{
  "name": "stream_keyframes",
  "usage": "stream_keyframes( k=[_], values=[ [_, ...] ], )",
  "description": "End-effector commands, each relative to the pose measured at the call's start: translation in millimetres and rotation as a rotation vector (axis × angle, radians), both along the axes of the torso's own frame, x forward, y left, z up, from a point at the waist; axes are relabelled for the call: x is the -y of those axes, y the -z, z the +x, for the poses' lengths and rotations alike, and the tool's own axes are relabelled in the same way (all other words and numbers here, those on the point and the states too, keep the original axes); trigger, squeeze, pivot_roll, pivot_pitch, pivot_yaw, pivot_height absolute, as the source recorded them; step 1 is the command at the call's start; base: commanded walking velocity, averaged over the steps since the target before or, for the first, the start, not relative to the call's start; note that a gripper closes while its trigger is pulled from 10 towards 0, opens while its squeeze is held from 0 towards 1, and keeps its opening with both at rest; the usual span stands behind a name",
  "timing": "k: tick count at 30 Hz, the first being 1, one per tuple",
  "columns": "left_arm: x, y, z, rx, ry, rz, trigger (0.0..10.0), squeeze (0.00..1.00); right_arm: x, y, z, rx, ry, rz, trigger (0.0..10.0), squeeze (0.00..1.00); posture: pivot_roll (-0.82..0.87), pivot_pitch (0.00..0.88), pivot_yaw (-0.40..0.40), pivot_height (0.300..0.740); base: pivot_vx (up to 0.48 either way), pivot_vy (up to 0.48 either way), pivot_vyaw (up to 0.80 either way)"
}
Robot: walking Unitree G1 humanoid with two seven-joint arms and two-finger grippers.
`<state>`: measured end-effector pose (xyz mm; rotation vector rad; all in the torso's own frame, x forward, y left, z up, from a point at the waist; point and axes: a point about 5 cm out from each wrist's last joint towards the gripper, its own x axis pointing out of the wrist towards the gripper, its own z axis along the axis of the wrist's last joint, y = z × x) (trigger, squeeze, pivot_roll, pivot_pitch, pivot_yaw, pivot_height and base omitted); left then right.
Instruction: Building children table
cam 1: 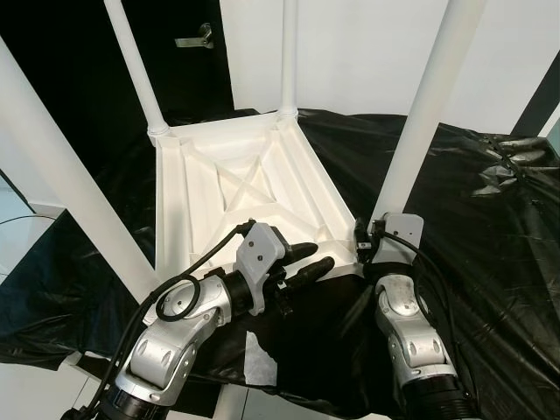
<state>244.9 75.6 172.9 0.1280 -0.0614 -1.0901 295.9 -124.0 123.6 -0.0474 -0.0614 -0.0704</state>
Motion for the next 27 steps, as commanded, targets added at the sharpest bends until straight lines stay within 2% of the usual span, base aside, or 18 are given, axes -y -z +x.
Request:
stream_keyframes(
  k=[1,6,10,11,13,14,19,21,24,27],
  values=[
    [2.0,0.7,-0.7,-0.003,0.023,0.015,10.0,0.00,-0.6,4.0,-2.5,-0.012,-0.024,0.002,10.0,1.00,-0.02,0.000,0.009,0.740,0.000,0.000,0.00],
    [2.7,0.7,-0.6,0.000,0.025,0.015,10.0,0.00,3.8,2.0,-6.6,0.011,-0.067,0.001,10.0,1.00,-0.02,0.000,0.010,0.740,0.000,0.000,0.00],
    [2.4,0.2,0.4,0.003,0.026,0.016,10.0,0.00,25.5,1.3,-13.7,0.025,-0.271,-0.038,10.0,1.00,-0.02,0.000,0.013,0.740,0.000,0.000,0.00],
    [2.2,0.1,0.8,0.004,0.027,0.016,10.0,0.00,31.3,1.3,-13.6,0.015,-0.324,-0.038,10.0,0.00,-0.03,0.000,0.016,0.740,0.000,0.000,0.00],
    [2.1,0.0,1.1,0.005,0.027,0.016,10.0,0.00,34.6,1.5,-13.5,0.006,-0.356,-0.034,10.0,0.00,-0.03,0.000,0.016,0.740,0.000,0.000,0.00],
    [1.9,-0.4,2.4,0.007,0.027,0.016,10.0,0.00,41.5,-1.8,-9.6,0.006,-0.450,-0.094,10.0,0.00,-0.03,0.000,0.020,0.740,0.000,0.000,0.00],
    [1.8,-1.0,3.5,0.010,0.029,0.016,10.0,0.00,46.6,-4.7,-2.6,-0.005,-0.527,-0.150,10.0,0.00,-0.03,0.000,0.024,0.740,0.000,0.000,0.00],
    [1.7,-1.4,4.6,0.013,0.029,0.017,10.0,0.00,51.0,-7.8,9.4,-0.016,-0.558,-0.204,10.0,0.00,-0.03,0.000,0.022,0.740,0.000,0.000,0.00],
    [1.6,-1.8,5.0,0.016,0.028,0.016,10.0,0.00,50.7,-8.4,14.8,-0.031,-0.591,-0.238,10.0,0.00,-0.02,0.000,0.021,0.740,0.000,0.000,0.00],
    [1.0,-2.7,5.9,0.022,0.020,0.015,10.0,0.00,44.2,-8.5,26.9,-0.066,-0.690,-0.285,10.0,0.00,-0.02,0.000,0.014,0.740,0.000,0.000,0.00]
  ],
)
